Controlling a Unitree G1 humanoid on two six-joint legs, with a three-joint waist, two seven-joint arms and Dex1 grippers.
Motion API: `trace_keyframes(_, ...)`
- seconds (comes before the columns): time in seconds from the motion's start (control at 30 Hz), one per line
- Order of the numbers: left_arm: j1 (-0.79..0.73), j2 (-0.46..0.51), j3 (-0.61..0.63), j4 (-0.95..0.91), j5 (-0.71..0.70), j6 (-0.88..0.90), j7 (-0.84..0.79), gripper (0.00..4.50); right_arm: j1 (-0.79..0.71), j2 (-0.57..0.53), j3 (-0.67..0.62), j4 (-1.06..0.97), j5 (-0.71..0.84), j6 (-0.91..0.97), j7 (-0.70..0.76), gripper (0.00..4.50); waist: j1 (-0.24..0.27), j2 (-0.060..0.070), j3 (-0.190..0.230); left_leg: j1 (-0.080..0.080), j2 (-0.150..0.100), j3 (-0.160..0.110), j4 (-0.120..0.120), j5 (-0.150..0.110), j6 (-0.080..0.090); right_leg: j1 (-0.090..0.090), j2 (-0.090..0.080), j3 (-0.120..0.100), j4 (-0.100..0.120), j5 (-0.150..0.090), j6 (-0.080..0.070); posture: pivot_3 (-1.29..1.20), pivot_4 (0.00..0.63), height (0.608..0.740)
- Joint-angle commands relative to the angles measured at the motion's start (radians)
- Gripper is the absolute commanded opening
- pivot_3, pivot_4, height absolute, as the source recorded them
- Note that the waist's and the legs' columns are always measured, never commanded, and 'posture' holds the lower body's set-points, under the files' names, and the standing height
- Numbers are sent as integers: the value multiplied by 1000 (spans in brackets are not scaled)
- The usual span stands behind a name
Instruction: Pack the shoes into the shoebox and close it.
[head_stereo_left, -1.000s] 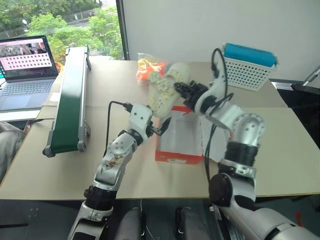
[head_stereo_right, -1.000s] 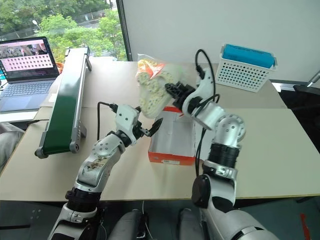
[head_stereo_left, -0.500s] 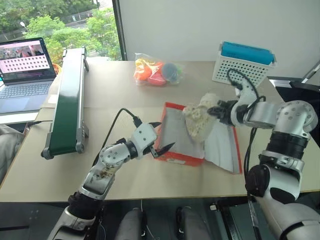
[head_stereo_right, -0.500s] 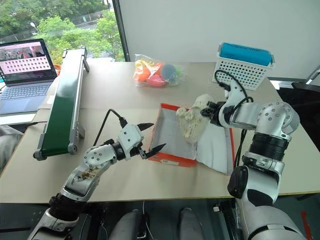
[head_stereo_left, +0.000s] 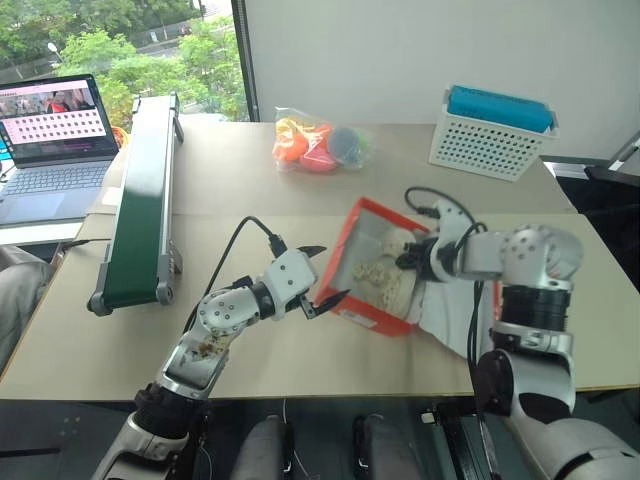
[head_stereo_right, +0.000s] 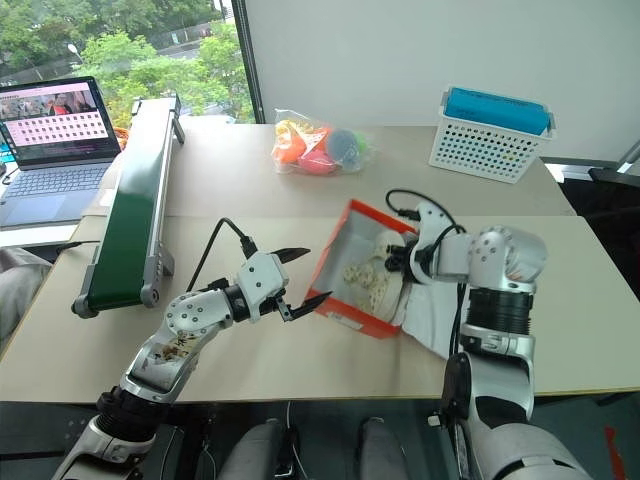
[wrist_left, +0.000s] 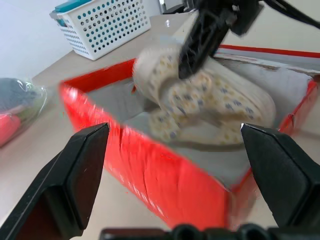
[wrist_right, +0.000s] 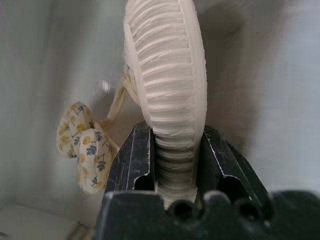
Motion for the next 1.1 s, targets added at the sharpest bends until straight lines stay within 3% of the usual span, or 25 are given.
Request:
trace_keyframes(0.03, -3, -1, 6, -27, 14, -15, 11, 4500, 9, 22, -13, 13, -60, -14, -4, 2409, 0, 0, -1, 0, 0, 0, 0, 0, 0, 0, 0, 0, 0, 0, 0, 0, 150, 699)
trace_keyframes(0.23, 3, -7, 5, -28, 20, -15, 16, 4500, -45, 29, 0, 2, -106, -35, 26, 4410, 3, 0, -1, 1, 0, 0, 0, 0, 0, 1, 0, 0, 0, 0, 0, 0, 150, 699)
trace_keyframes(0.27, 2, -8, 6, -26, 21, -15, 16, 4500, -56, 28, 2, -2, -112, -40, 30, 4492, 2, 0, -1, 1, 0, 0, 0, 0, 0, 1, 0, 0, 0, 0, 0, 0, 150, 699)
trace_keyframes(0.43, -4, -13, 12, -15, 23, -14, 18, 4500, -114, -10, 60, -42, -157, -78, 59, 4492, 0, 0, 0, 0, 0, 0, 0, 0, 0, 0, 0, 0, 0, 0, 0, 0, 150, 699)
trace_keyframes(0.73, -27, -32, 68, 28, 21, -2, 71, 4500, -175, -137, 279, -141, -250, -193, 143, 4492, -2, 1, 0, 0, 0, 0, 0, 0, 0, -1, 0, 0, 0, 0, 0, 0, 150, 699)
trace_keyframes(0.97, -141, -121, 353, 192, 4, 113, 404, 4500, -93, -217, 408, -357, -270, -489, 347, 4492, -3, 0, 0, 0, 0, -1, 0, 0, 0, -1, 0, 0, 0, 0, 0, 0, 150, 699)
trace_keyframes(1.1, -209, -102, 541, 287, 25, 179, 625, 4500, 107, -245, 329, -607, -122, -664, 578, 4492, 0, 0, 0, -1, 0, -1, 0, 0, 0, 0, 0, -1, -1, 0, 1, 0, 150, 699)
